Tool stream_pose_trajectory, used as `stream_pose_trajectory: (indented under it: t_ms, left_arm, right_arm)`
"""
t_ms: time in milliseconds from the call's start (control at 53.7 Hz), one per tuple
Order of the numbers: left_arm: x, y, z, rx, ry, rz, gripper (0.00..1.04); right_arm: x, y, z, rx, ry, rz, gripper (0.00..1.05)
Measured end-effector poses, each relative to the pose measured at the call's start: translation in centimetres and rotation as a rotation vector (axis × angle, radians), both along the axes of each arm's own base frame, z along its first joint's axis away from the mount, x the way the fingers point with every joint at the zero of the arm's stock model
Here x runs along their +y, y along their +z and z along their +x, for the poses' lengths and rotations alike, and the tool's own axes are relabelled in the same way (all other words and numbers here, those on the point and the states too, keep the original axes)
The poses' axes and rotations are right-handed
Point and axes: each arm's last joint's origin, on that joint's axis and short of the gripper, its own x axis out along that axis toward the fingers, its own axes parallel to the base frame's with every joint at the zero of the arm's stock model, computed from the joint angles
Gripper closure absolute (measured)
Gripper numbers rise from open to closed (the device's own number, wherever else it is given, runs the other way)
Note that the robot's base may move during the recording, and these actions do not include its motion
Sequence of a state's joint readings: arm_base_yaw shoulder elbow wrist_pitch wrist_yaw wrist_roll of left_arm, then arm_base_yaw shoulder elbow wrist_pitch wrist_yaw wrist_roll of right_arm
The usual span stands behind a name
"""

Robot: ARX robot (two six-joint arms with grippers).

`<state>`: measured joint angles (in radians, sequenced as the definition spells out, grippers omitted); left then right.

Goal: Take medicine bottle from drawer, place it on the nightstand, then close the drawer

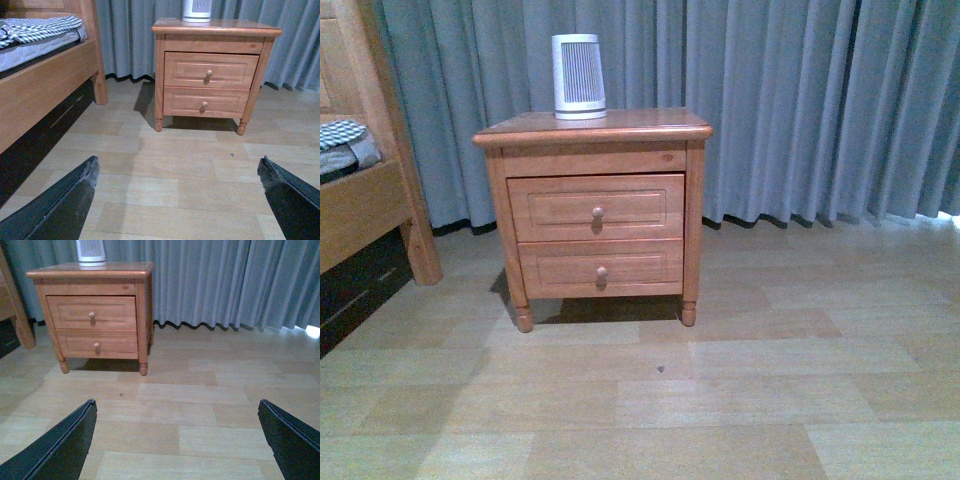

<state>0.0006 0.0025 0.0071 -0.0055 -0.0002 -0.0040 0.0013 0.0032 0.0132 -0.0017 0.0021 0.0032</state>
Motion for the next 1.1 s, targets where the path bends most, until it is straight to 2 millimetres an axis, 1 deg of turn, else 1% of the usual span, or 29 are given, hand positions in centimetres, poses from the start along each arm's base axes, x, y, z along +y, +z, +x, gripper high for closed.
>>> stream_pose_trajectory:
  t_ms: [1099]
  left_arm:
    - [0.0, 0.0, 0.0, 0.0, 0.0, 0.0, 0.07]
  right_arm:
    - [0.01, 0.0, 0.0, 0.0, 0.003, 0.0, 0.07]
